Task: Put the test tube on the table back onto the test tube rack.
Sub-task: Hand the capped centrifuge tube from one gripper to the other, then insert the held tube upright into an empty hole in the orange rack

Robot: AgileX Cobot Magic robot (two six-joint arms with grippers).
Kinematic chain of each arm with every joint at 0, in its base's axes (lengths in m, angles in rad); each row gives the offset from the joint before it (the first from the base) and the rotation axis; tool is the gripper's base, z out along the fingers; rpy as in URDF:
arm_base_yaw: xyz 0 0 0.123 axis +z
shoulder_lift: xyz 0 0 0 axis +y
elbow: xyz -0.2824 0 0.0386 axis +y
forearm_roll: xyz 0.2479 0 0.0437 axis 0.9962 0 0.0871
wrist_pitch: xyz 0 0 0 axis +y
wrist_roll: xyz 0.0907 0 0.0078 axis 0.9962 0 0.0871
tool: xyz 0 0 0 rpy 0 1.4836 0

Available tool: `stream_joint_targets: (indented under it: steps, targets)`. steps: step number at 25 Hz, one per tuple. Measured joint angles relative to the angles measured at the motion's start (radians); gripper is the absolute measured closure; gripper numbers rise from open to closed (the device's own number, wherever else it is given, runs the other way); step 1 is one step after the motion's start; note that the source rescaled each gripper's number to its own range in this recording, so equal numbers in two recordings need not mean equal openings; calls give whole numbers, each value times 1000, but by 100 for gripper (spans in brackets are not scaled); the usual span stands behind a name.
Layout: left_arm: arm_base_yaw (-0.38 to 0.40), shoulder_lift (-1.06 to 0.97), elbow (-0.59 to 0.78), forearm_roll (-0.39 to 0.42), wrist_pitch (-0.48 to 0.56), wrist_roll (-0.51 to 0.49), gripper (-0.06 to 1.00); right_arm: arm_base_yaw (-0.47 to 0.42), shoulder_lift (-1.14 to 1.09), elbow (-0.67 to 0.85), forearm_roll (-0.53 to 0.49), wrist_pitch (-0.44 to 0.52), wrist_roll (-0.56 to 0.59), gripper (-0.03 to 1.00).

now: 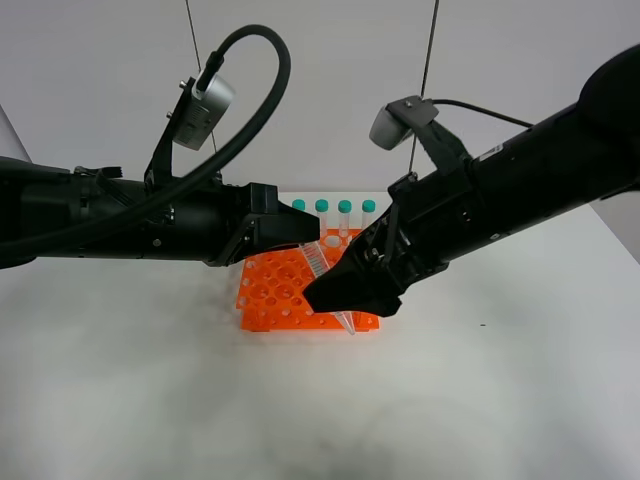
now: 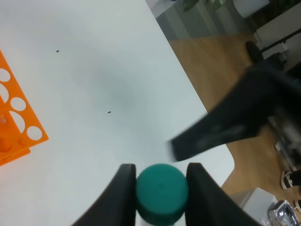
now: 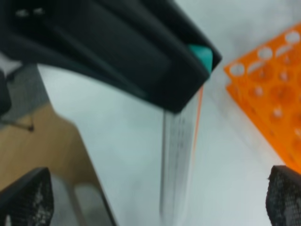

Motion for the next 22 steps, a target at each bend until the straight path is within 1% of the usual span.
stream_joint_targets:
  steps: [2, 4, 7, 10, 12, 14, 20, 22]
  targets:
    - [0, 0, 0, 0, 0, 0, 94, 0, -16, -64, -134, 93, 131, -3]
    - [0, 0, 0, 0, 0, 0, 94, 0, -23, -116, -274, 151, 279, -3]
    - [0, 0, 0, 0, 0, 0, 94, 0, -23, -162, -449, 170, 462, -3]
    - [0, 0, 0, 0, 0, 0, 94, -2, -23, -168, -581, 174, 562, -3]
    - [0, 0, 0, 0, 0, 0, 94, -26, -20, -168, -629, 179, 611, -3]
    - [0, 0, 0, 0, 0, 0, 94, -72, -8, -169, -652, 178, 642, -3]
    - [0, 0, 0, 0, 0, 0, 94, -276, 42, -169, -685, 129, 659, -3]
    - [0, 0, 0, 0, 1, 0, 94, -340, 48, -169, -704, 130, 659, -3]
